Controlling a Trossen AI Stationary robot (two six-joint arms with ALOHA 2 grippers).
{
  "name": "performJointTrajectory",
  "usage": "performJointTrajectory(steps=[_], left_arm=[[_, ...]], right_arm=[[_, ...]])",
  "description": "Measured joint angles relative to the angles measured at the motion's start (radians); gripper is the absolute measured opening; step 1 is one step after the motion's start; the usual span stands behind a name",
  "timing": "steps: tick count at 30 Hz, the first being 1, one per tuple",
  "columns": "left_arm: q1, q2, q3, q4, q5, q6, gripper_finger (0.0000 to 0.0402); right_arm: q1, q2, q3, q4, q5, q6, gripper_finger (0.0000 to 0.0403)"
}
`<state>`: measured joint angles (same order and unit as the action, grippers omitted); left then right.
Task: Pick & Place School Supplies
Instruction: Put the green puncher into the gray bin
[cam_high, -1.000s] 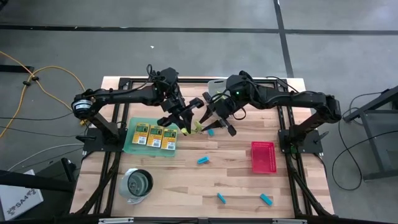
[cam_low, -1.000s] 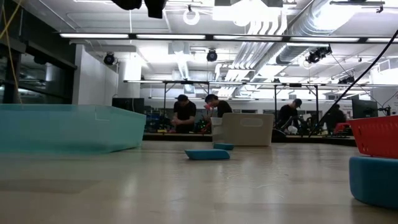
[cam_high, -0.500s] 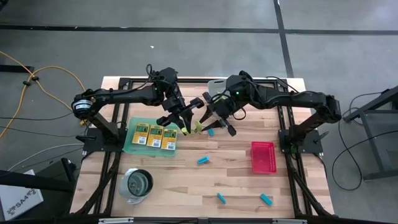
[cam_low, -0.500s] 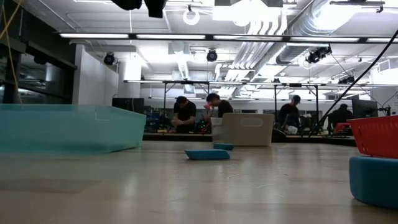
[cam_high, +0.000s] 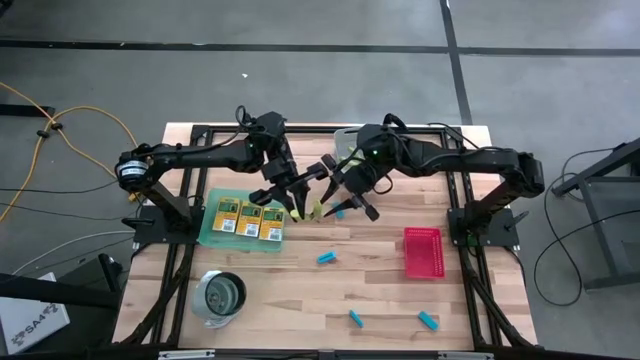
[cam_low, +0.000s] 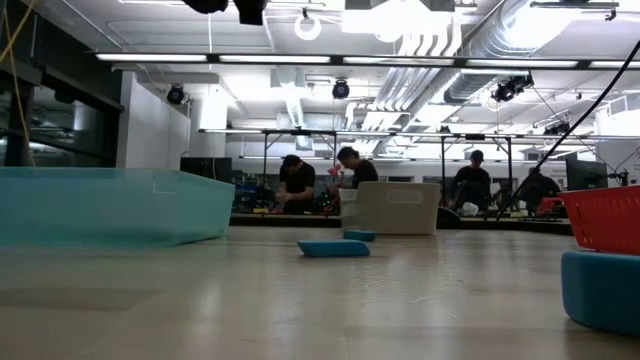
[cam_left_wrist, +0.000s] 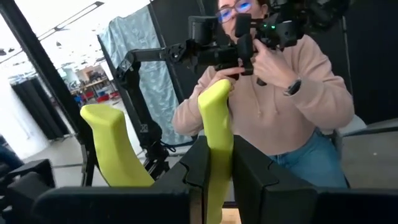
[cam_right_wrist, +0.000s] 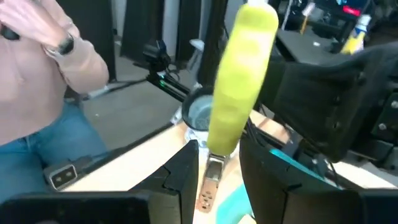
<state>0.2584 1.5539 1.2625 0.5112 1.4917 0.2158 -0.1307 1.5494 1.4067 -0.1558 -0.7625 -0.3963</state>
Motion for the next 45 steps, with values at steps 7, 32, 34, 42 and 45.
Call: performJointTrajectory(steps=[7, 32, 34, 42, 45], left_arm=[[0.000, 0.000, 0.000, -0.002, -0.085, -0.054, 0.0036], [0.035, -0.003, 0.001, -0.319, -0.436, 0.193, 0.0035], [0.027, -0.001, 0.001, -0.331, -0.478, 0.209, 0.0035], [0.025, 0.001, 0.000, -0.373, -0.575, 0.230, 0.0035], [0.025, 0.001, 0.000, -0.372, -0.571, 0.233, 0.0035]], right_arm=[[0.000, -0.012, 0.000, -0.076, 0.139, -0.013, 0.0109], [-0.023, -0.143, -0.002, -0.304, 0.449, 0.054, 0.0109], [-0.024, -0.143, -0.002, -0.300, 0.466, 0.053, 0.0109], [-0.027, -0.143, 0.000, -0.273, 0.515, 0.068, 0.0109], [-0.026, -0.143, 0.000, -0.284, 0.525, 0.082, 0.0109]])
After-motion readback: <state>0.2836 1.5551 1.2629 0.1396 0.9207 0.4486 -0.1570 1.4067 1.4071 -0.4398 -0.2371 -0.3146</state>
